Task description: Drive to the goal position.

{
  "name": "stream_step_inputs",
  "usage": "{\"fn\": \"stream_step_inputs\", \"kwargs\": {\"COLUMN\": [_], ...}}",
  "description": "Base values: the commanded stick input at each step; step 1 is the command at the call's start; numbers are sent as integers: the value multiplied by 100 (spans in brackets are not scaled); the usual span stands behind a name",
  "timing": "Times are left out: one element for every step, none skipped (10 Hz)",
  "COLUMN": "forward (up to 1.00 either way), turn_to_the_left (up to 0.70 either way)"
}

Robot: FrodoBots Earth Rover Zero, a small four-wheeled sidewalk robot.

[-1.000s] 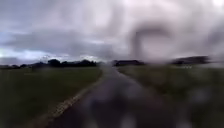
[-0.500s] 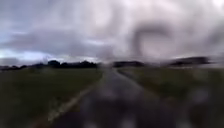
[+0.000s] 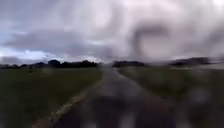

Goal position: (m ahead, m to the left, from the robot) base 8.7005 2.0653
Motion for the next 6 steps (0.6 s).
{"fn": "stream_step_inputs", "kwargs": {"forward": [70, 70, 70, 70, 70, 70], "turn_to_the_left": [-14, -14, -7, -1, 0, 0]}}
